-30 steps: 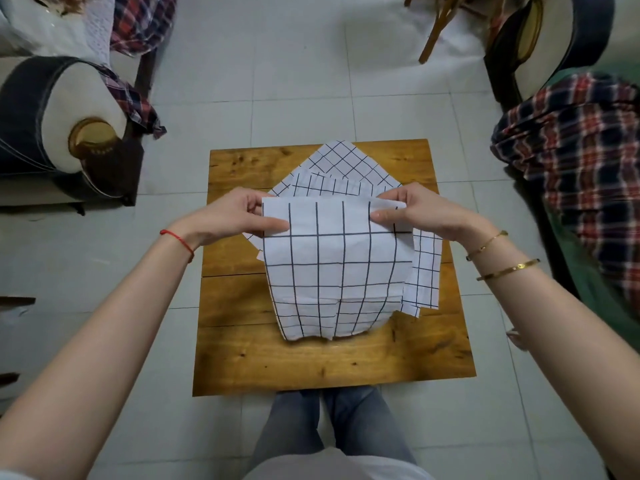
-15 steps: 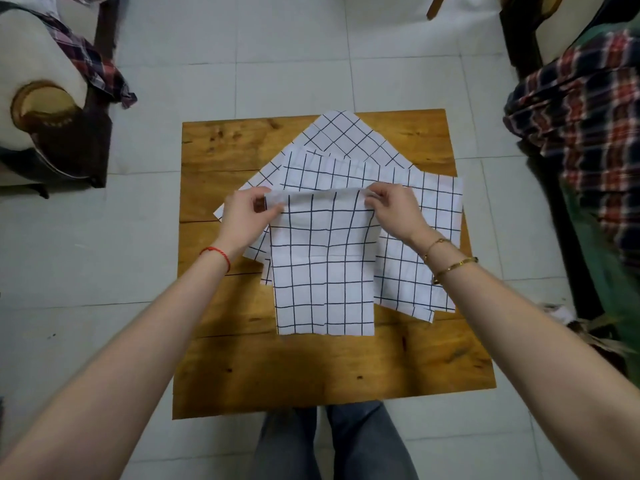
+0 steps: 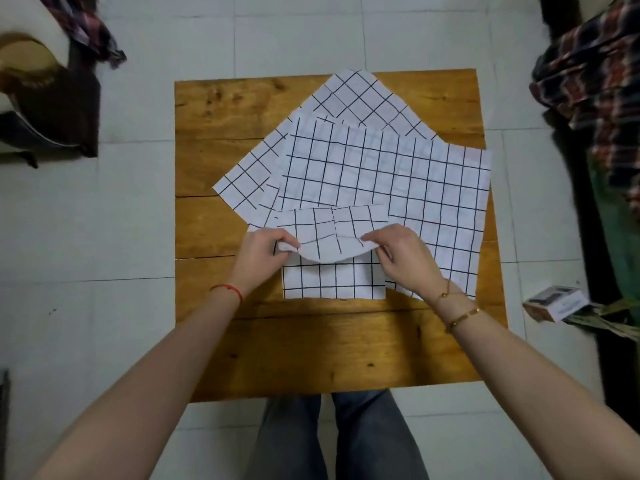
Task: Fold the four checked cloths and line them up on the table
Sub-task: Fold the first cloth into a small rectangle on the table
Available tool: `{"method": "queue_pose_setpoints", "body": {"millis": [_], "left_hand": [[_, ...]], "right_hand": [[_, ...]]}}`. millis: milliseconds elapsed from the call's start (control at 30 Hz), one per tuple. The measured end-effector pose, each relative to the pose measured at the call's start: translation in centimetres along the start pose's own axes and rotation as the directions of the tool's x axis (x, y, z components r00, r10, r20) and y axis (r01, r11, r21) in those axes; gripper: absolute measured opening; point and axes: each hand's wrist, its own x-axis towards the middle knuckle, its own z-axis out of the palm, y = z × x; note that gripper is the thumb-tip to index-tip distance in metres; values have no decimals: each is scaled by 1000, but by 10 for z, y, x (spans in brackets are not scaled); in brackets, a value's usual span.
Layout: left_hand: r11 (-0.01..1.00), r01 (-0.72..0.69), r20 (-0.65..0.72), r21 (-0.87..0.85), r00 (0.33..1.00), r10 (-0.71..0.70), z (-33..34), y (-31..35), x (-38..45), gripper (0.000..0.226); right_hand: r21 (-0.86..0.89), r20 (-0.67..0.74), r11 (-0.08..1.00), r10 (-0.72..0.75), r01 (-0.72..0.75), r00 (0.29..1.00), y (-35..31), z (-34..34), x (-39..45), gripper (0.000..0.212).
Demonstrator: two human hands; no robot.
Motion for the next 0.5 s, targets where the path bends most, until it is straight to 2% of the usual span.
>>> {"method": "queue_pose_setpoints", "body": {"millis": [200,333,400,500], "left_hand": [[984,-68,116,166,992,49,34,-35,-30,29],[955,-109,171,276,983,63,44,-47,-41,49],[951,-119,136,285,987,83,45,-44,-41,55],[958,-98,42,268,995,90,46,-35,-30,62]], "right_hand": [[-157,119,985,-59,78,991,9,36,-43,39],[-220,219,972,-31,80,975,17,54,-55,47],[-213,208,975,-9,54,978,16,57,-51,50],[-213,114,977,-3,27,994,7,59,-33,42]]}}
